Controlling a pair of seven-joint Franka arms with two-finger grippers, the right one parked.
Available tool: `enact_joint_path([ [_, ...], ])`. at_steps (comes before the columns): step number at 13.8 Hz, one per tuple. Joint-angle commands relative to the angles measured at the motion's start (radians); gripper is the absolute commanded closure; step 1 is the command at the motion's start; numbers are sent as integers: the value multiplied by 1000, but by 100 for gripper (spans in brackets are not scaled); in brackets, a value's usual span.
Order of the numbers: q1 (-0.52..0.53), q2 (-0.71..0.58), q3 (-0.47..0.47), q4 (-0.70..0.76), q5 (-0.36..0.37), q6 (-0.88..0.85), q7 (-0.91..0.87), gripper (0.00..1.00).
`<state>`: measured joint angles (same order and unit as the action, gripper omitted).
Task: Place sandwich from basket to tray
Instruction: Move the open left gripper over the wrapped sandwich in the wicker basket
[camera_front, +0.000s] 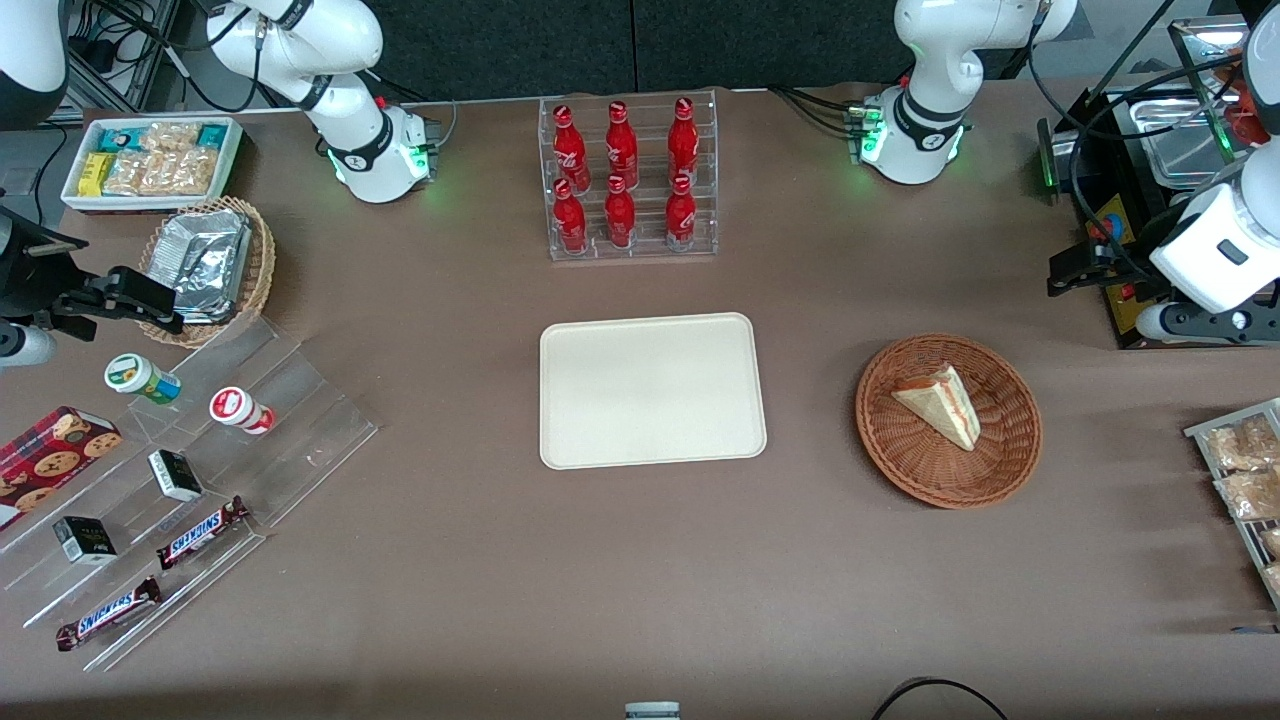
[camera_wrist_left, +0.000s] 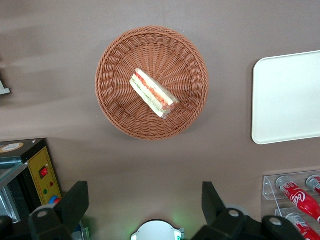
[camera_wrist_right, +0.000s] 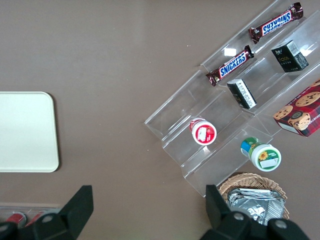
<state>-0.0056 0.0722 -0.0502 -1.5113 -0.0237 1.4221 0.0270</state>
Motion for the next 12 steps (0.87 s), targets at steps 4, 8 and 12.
enact_joint_path([
  [4, 6, 11, 0, -12, 22, 32, 8, 0],
  [8, 7, 12, 3, -134, 30, 200, -16, 0],
  [12, 4, 99, 1, -144, 33, 290, -240, 0],
])
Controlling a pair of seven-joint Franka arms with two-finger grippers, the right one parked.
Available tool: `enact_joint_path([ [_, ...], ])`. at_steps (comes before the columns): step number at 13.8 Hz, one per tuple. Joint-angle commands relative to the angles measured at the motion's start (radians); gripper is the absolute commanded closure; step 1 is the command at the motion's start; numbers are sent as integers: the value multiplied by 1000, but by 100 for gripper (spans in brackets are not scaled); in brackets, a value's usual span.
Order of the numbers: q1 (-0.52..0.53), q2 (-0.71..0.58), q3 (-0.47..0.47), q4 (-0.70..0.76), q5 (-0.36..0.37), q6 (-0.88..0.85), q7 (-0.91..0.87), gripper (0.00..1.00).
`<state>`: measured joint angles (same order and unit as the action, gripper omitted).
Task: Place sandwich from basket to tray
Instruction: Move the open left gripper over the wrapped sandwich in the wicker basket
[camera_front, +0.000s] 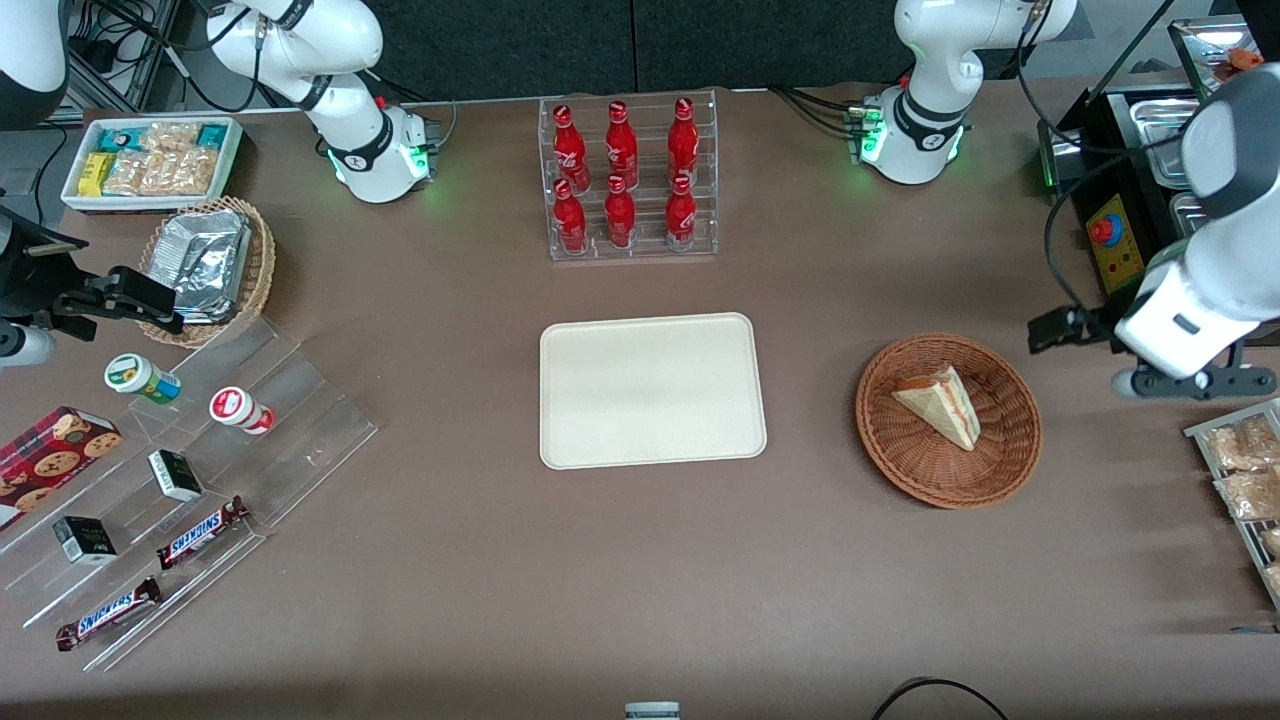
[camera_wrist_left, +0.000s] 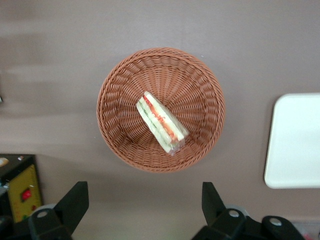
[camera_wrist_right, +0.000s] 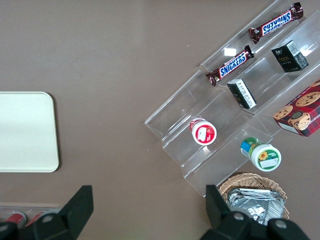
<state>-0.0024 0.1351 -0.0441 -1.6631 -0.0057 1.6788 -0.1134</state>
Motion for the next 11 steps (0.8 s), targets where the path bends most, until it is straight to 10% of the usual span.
enact_joint_path([
  [1, -2, 59, -7, 8, 13, 42, -148, 0],
  [11, -54, 135, -13, -144, 16, 309, -485, 0],
])
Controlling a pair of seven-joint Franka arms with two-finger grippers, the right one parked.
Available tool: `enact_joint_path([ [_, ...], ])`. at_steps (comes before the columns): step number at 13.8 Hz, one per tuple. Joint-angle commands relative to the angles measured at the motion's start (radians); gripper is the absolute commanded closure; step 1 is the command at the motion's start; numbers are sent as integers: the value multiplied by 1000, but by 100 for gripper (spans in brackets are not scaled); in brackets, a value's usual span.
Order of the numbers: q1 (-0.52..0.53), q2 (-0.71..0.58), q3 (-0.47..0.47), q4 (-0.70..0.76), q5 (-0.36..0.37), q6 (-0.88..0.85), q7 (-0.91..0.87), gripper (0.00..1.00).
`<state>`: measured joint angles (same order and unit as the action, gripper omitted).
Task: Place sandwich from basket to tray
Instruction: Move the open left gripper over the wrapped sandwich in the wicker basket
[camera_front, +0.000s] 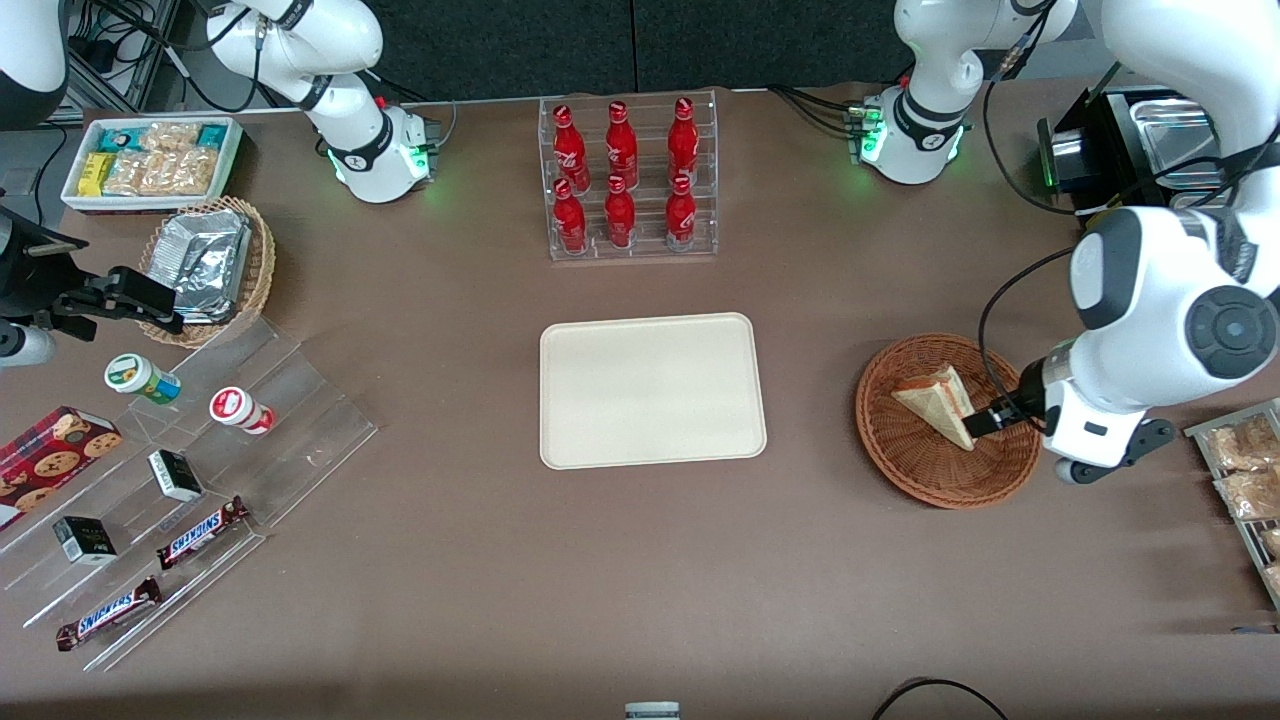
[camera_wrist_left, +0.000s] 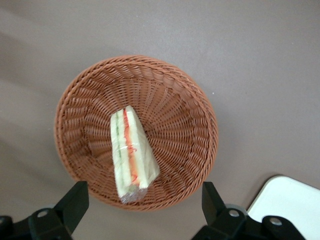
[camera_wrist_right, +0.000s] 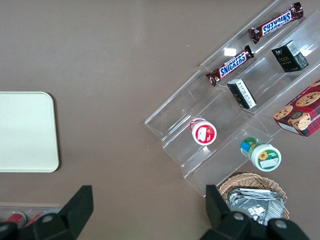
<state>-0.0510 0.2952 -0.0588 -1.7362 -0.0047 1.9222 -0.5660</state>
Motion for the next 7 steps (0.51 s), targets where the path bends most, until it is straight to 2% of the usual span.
enact_joint_path([
  [1, -6, -42, 2, -118, 15, 110, -46, 0],
  [4, -18, -76, 4, -233, 17, 214, -121, 0],
  [7, -30, -106, 4, -319, 61, 273, -227, 0],
])
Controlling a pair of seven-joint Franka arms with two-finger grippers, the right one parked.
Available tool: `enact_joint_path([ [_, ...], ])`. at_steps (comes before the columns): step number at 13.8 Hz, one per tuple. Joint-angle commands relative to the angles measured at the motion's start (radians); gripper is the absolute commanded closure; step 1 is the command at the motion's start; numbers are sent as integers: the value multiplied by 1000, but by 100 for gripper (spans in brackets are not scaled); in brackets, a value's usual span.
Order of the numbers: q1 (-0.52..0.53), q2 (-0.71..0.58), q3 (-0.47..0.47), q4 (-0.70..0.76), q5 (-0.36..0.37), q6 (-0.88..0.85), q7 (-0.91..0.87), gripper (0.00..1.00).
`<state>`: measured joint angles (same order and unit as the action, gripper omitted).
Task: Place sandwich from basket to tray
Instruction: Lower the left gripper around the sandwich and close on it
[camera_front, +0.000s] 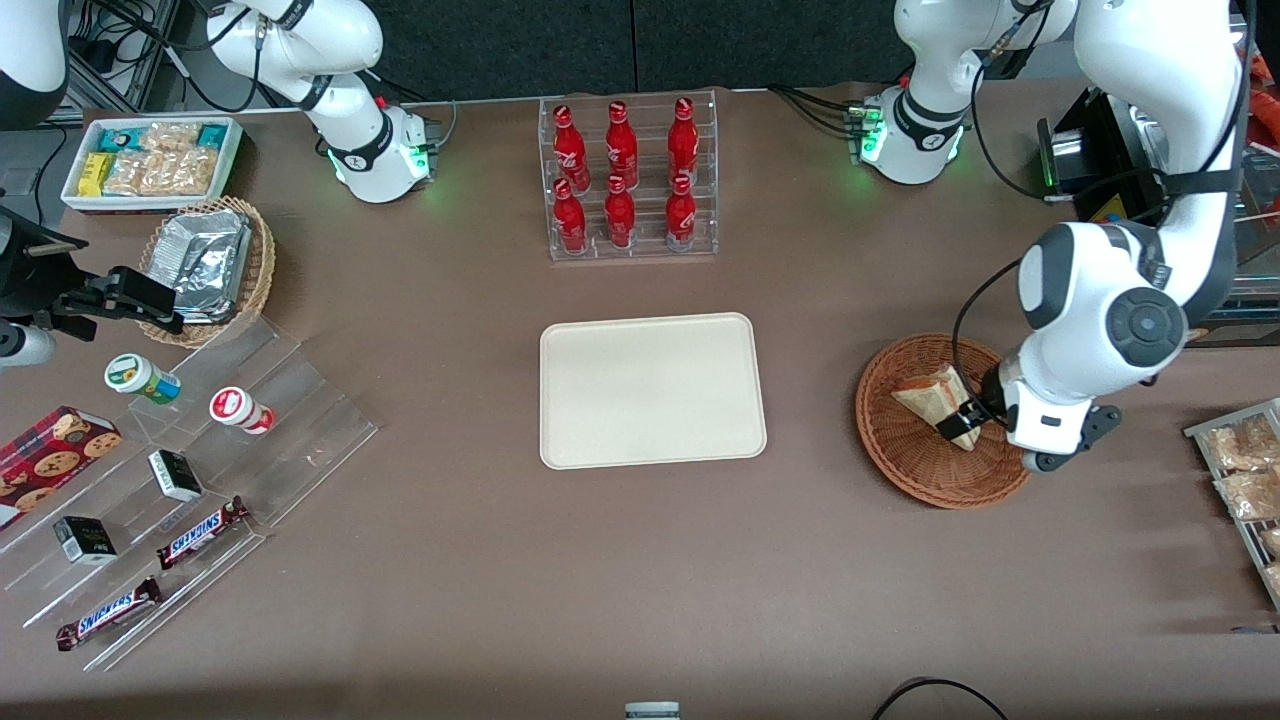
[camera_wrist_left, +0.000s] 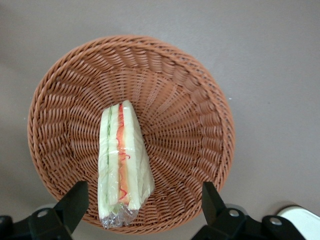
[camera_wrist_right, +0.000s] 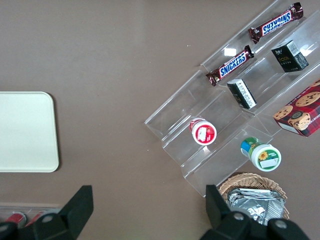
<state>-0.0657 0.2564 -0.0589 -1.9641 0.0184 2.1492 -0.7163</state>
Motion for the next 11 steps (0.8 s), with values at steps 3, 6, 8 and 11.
enact_joint_path([
  [3, -20, -121, 4, -192, 63, 113, -126, 0],
  [6, -20, -135, 4, -246, 75, 166, -205, 0],
  [8, -20, -134, 4, -265, 94, 192, -248, 0],
  [11, -20, -129, 4, -297, 94, 264, -268, 0],
])
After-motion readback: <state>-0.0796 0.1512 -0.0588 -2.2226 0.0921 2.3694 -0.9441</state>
